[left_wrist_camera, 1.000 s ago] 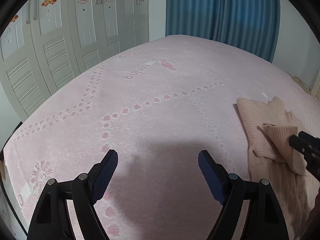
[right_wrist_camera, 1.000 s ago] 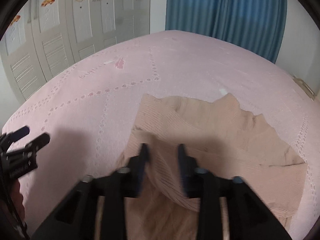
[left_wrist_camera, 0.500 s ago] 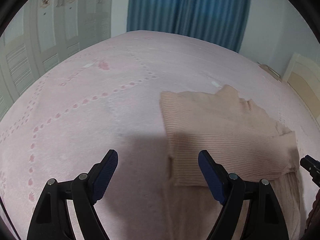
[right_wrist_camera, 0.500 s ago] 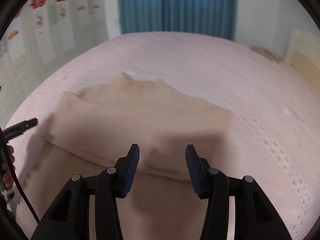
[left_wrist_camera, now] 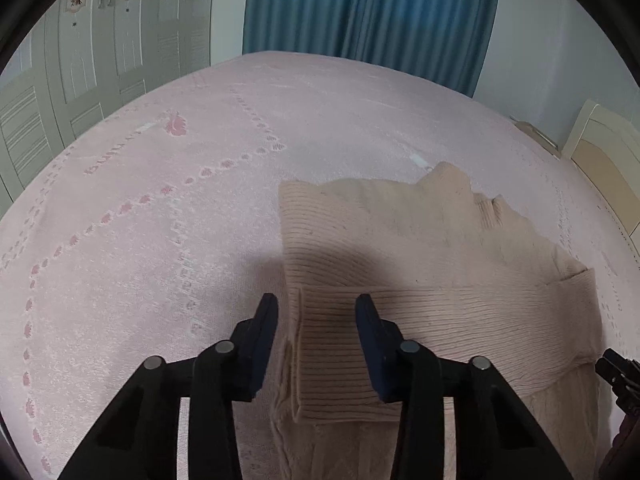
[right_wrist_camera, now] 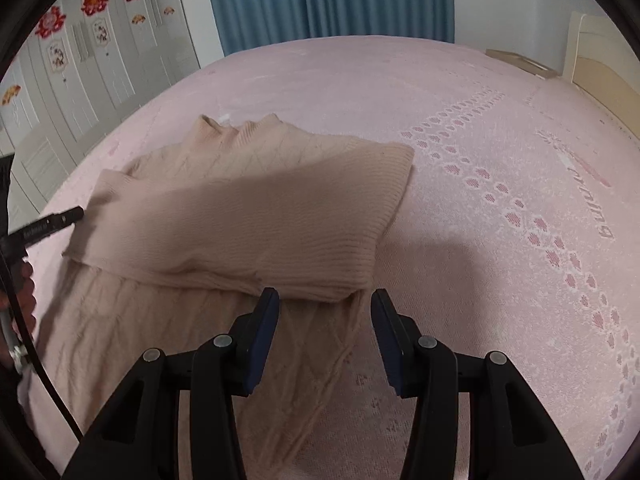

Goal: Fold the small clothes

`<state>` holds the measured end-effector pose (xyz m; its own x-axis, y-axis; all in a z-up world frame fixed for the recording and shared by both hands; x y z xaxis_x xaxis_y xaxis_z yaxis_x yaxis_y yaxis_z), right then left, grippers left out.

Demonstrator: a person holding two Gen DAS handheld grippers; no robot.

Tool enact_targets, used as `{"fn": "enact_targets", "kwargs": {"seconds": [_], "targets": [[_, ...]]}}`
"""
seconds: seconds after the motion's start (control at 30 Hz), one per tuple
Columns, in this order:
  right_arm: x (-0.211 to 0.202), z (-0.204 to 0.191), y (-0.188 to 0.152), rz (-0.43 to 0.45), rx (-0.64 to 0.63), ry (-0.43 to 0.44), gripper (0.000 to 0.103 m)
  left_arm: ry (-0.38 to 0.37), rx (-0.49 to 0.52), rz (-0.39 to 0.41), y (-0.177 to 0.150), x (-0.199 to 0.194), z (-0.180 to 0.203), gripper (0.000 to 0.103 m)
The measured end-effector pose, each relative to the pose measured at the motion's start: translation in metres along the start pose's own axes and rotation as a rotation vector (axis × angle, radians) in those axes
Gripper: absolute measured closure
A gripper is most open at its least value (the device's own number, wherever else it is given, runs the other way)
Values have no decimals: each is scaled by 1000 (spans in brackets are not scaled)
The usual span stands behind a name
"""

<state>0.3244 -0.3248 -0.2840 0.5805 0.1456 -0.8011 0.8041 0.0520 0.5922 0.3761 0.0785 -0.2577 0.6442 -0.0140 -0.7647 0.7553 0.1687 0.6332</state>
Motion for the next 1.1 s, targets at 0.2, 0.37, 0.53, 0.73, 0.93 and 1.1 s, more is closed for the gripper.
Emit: {"fn": "enact_targets", "kwargs": {"seconds": [0.2,0.37,0.53,0.73,0.93,1.1], "targets": [[-2,7,-5,-3,-3,5,56,46,27,26,-1,1,8,84],[4,13,-7,-22,30,9,56,39,19,83,3,-10,8,98],[11,18,-7,-34,44,-17,56,-8,17,159,14,-33,14,98],[9,23,2,-17,88,16,56,-14,53,201,39,-43,27,98],[-14,20,12,62,64,159,56,-27,45,253,70,-50,33,98],[-10,27,16,57,109,171,56,32,61,237,72,-32,32,98]]}}
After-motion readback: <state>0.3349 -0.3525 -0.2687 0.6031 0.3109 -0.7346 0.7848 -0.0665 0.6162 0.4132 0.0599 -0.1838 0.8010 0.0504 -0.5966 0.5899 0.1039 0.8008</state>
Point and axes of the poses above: each gripper's, at about its wrist camera, not at the fingertips, and x roughly the way its jaws point, z to its right, y to its top, the point moved 5 cm from there along x, roughly the way its jaws point, and after that the axes turned 1 degree about -z, right-handed, at the moved point
